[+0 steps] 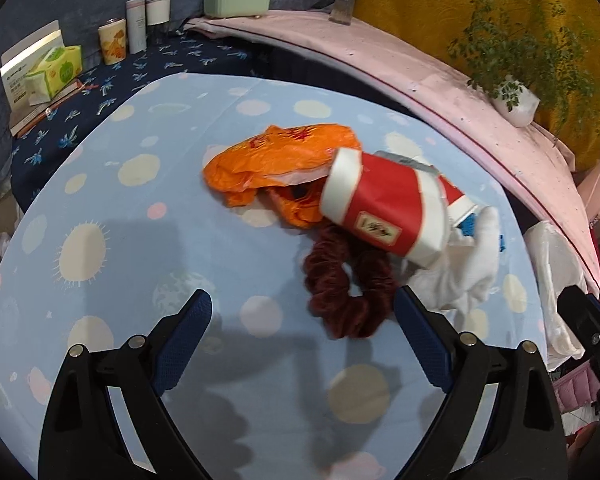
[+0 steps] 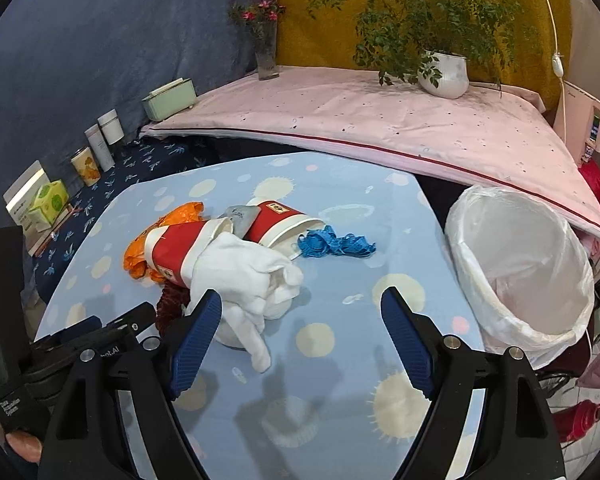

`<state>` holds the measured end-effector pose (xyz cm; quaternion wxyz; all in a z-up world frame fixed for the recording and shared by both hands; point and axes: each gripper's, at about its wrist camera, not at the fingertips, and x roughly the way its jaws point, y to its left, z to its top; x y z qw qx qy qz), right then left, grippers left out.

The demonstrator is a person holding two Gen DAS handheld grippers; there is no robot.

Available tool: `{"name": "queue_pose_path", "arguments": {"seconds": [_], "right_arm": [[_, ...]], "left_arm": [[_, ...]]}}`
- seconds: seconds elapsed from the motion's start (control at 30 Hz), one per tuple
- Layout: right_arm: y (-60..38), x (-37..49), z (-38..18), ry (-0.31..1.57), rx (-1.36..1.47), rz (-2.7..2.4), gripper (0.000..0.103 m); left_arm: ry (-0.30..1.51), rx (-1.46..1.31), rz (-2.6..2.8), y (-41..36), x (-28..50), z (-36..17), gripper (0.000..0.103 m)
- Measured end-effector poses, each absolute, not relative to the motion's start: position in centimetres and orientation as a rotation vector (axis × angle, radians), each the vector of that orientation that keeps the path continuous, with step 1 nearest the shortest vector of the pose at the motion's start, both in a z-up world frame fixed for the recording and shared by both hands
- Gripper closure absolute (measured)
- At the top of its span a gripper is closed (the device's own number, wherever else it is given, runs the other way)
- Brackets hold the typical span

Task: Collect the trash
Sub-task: 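Grasp the dark red scrunchie with the left gripper while the right gripper grasps a white glove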

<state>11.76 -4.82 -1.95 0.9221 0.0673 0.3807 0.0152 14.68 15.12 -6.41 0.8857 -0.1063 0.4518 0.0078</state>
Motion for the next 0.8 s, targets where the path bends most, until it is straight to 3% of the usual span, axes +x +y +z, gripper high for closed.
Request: {"name": "queue_pose_path", "arguments": {"seconds": [0.4,0.47,0.53,0.63,0.73,0.8], "right_arm": [[-1.7,16.4,-3.8,0.829,0.172,0.039,0.027],[-1.6,16.8,-4.5,0.851,0.175,0.049,0.037],[-1.5,17.1,-5.3,0.881,0.185,0.072,0.063],[-1.7,16.9,-6.2,0.907,0.202,0.096,0.089],[-2.2,16.1,-6.4,0.909,0.205,0.096,0.101],[-2.6,15.5,-6.4,0.903,0.204,0.084,0.102]], "left_arm": [[0.964,-0.252,0.01,16.9,15.5,-7.8,0.015],[0.969,-0.255,0.009,17.0,15.7,-8.1,0.015],[0.972,-0.261,0.001,17.0,15.8,-8.2,0.015],[0.974,-0.267,-0.02,16.7,15.9,-8.3,0.015],[0.975,-0.265,-0.045,15.9,16.3,-8.5,0.015],[0.978,-0.264,-0.056,15.4,16.6,-8.7,0.016]]}}
